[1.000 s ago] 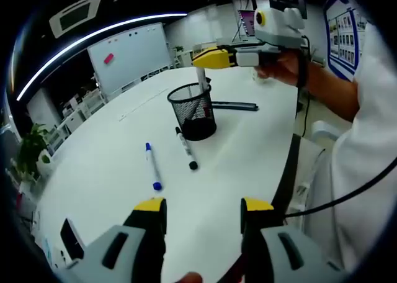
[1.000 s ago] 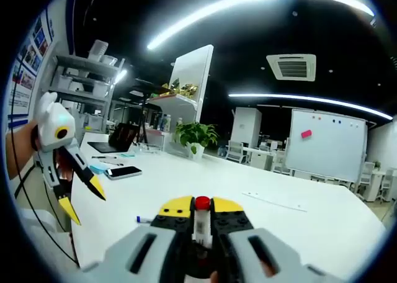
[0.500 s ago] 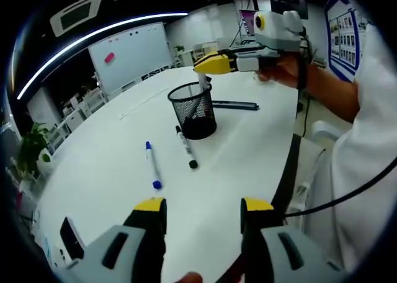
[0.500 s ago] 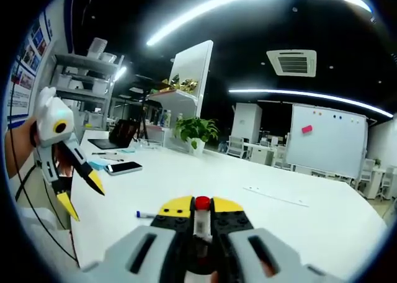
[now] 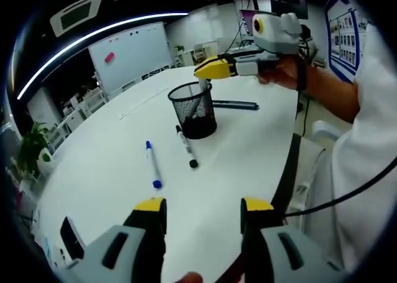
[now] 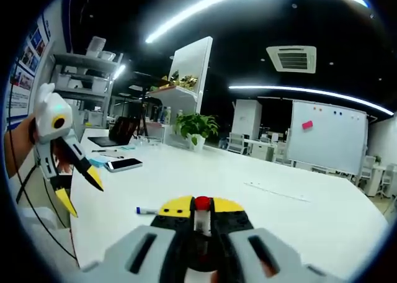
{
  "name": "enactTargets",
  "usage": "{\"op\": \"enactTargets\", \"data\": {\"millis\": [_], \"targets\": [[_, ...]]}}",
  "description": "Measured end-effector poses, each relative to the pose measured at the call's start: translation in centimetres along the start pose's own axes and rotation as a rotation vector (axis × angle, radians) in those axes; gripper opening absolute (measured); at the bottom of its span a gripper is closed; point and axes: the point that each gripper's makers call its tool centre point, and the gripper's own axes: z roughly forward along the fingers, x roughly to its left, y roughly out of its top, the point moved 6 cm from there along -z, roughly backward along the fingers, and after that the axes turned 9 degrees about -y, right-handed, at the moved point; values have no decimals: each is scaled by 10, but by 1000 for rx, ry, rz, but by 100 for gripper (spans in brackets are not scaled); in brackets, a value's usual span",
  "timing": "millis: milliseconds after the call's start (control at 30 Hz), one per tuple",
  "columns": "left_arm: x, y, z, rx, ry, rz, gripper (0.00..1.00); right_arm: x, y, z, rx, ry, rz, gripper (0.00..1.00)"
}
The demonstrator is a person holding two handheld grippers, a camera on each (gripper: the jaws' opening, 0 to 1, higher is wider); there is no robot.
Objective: Place the scattered laser pointers and whiteboard markers into the pen holder and stack the scattered paper cups together
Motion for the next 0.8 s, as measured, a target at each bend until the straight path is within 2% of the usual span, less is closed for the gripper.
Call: {"op": "enactTargets", "data": {"millis": [800], "targets": [[0,-1,0,1,0,-1,49,2,-2,1,-2,10,8,10]]}}
